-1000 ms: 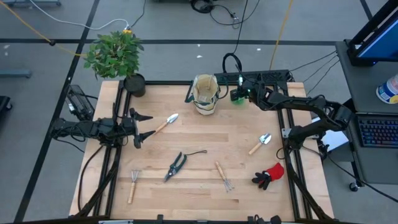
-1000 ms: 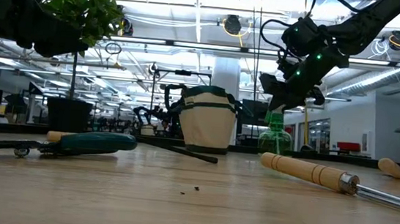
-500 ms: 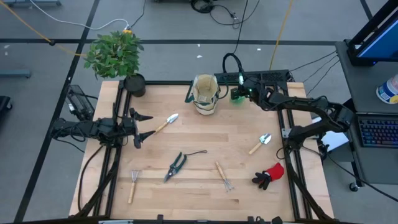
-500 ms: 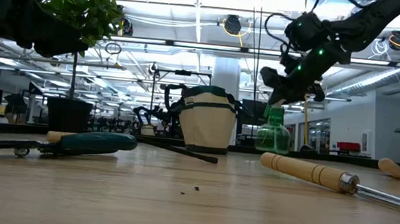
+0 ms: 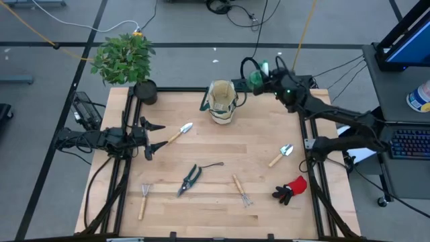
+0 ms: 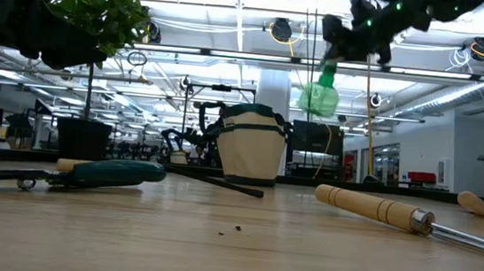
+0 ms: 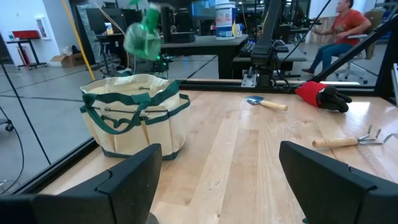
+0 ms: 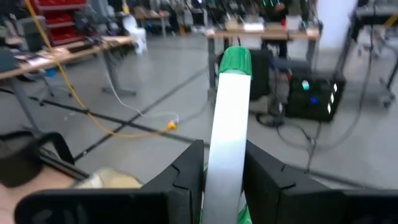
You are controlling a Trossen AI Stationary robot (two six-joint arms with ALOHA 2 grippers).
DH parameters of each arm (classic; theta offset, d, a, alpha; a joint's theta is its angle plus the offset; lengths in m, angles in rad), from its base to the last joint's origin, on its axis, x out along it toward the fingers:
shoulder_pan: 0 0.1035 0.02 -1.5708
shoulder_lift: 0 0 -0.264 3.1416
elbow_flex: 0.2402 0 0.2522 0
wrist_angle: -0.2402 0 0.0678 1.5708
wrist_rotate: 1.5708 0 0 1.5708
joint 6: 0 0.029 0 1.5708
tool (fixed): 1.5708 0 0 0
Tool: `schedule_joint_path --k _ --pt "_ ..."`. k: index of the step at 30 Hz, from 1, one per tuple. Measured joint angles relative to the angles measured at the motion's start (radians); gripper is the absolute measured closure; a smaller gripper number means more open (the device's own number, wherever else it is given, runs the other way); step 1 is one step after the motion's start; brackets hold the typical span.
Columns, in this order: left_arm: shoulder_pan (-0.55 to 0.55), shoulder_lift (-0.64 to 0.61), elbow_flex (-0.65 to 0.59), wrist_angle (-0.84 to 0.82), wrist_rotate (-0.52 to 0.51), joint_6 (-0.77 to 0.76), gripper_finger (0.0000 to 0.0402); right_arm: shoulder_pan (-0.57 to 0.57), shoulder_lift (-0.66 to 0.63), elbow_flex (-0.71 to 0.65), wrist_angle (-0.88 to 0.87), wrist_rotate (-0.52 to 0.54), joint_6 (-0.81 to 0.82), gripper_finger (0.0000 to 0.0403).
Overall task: Pick & Place Garden tools in Gardening bag
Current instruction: Put the green spray bottle into the brown gardening bag
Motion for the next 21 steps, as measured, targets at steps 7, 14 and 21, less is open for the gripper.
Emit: schedule_joint_path --k 7,14,21 --pt "0.000 0.000 0.000 0.000 0.000 0.000 0.0069 0.072 0.042 0.109 0.031 -0.010 -0.046 0.0326" --pt "0.000 0.000 0.000 0.000 0.000 0.000 0.0069 0.138 0.145 0.165 0.102 -0.084 -0.043 0.0326" --pt "0.000 0.000 0.000 0.005 0.001 -0.009 0.0069 0.158 0.273 0.203 0.103 -0.090 -0.011 0.0326"
